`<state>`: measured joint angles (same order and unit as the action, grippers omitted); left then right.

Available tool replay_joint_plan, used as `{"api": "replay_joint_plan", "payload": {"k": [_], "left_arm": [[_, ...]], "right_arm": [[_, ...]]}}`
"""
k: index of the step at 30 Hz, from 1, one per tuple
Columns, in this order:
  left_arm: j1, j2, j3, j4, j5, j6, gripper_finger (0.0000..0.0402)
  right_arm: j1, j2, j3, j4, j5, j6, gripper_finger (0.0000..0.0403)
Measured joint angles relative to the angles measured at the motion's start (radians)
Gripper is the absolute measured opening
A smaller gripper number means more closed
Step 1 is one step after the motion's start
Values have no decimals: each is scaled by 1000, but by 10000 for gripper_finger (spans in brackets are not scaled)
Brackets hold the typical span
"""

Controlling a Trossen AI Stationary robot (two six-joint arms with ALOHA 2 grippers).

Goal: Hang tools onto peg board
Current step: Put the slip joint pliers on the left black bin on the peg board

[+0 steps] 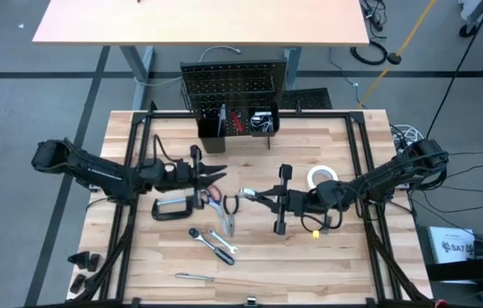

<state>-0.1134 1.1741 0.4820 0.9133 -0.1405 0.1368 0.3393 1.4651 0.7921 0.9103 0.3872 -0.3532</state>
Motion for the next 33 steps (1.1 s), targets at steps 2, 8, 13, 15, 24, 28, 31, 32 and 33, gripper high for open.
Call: {"api": "replay_joint_plan", "payload": {"k": [2, 8, 13, 15, 24, 28, 31, 32, 33], "left_arm": [[-1, 14, 0, 6, 26, -25, 47], [-1, 68, 40, 47, 111, -79, 109], [-12, 110, 97, 48, 209, -79, 132], [-19, 127, 107, 46, 221, -71, 132], [-21, 146, 111, 46, 272, -79, 132], [-21, 157, 111, 54, 254, -80, 132], [-21, 176, 111, 69, 248, -99, 132], [-21, 181, 111, 77, 248, -105, 132], [-21, 182, 111, 77, 248, -105, 132]], "right_arm": [[-2, 0, 0, -17, -2, -6, 14], [-23, 0, 0, -46, 0, 1, 14], [-58, 0, 0, -106, -72, 73, 14], [-68, 0, 0, -105, -98, 98, 14], [-72, -1, 0, -98, -107, 130, 14], [-74, 23, 0, -43, -135, 133, 14], [-83, 64, 0, 14, -162, 147, 14], [-89, 73, 0, 19, -166, 156, 14], [-95, 78, 0, 16, -164, 162, 14]]}}
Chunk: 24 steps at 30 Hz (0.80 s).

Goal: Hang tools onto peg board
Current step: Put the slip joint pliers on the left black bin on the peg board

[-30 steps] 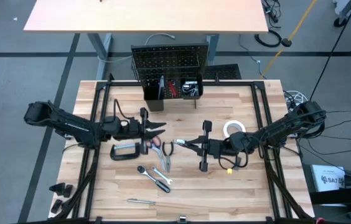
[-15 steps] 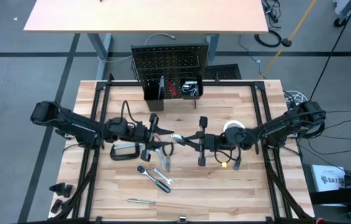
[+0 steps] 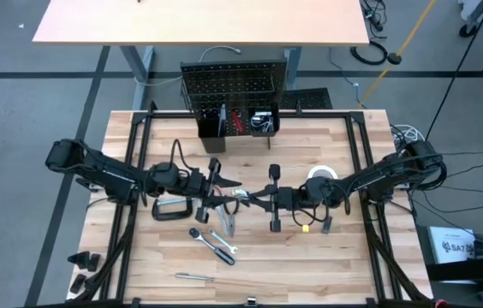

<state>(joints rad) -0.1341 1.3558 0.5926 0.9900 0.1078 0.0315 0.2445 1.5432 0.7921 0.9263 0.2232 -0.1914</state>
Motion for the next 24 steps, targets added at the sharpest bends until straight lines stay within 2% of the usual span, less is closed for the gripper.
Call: {"api": "replay_joint_plan", "payload": {"k": [4, 9, 20, 24], "left_arm": [[0, 0, 0, 0, 0, 0, 132], [0, 0, 0, 14, -2, 0, 132], [0, 0, 0, 3, -14, -4, 132], [0, 0, 0, -2, -63, -33, 132]], "right_arm": [[-23, 15, 0, 6, 2, 32, 14], [-46, 53, 0, 48, -74, 70, 14], [-58, 106, 0, 143, -68, 79, 14], [-62, 106, 2, 148, -65, 80, 14]]}}
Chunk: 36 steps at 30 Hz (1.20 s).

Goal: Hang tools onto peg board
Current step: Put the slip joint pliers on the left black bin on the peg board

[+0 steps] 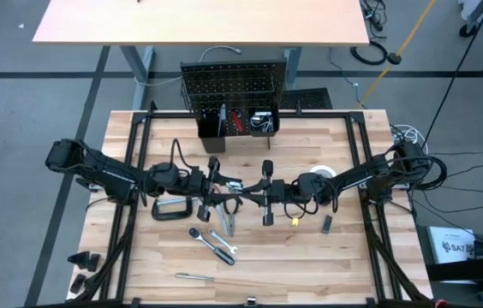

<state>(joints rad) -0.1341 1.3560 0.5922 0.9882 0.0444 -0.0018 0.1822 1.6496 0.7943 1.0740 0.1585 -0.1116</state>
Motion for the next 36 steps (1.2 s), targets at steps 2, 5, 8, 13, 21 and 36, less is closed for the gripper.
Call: {"api": "replay_joint_plan", "payload": {"k": [2, 5, 8, 13, 21, 36], "left_arm": [[1, 0, 0, -3, -2, -2, 132], [1, 0, 0, -3, -17, -8, 132], [0, 0, 0, -3, -60, -32, 132], [1, 0, 0, -3, -80, -44, 132], [1, 0, 0, -2, -85, -37, 81], [2, 0, 0, -6, -81, 41, 0]], "right_arm": [[0, 3, 6, 0, 3, 5, 14], [0, 4, 20, -5, 2, 18, 14], [1, 4, 21, -6, 8, 20, 14], [0, 4, 21, -27, 50, 19, 14], [1, 4, 21, -25, 52, 24, 14], [1, 4, 22, -28, 87, 42, 70]]}}
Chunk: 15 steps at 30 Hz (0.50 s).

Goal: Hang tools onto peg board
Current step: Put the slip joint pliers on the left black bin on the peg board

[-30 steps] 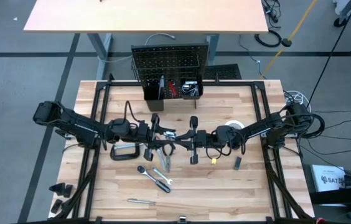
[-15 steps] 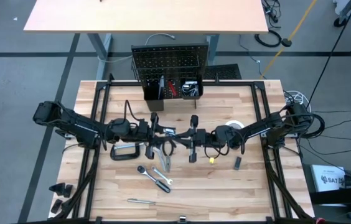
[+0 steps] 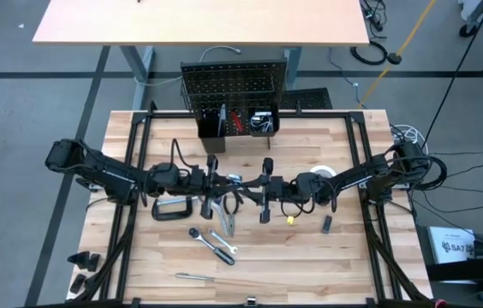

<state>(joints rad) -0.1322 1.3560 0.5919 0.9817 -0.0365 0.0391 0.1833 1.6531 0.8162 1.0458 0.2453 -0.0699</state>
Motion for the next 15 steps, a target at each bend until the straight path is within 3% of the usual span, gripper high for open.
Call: {"api": "replay_joint_plan", "payload": {"k": [7, 11, 15], "left_arm": [[-1, -35, -1, -58, -47, 21, 0], [-17, -144, -1, -192, -136, 51, 0], [-47, -276, -1, -360, -270, 99, 0]], "right_arm": [[18, -45, 2, -23, 68, -25, 138], [39, -126, 2, -174, 94, -88, 160], [69, -240, 2, -326, 215, -126, 169]]}}
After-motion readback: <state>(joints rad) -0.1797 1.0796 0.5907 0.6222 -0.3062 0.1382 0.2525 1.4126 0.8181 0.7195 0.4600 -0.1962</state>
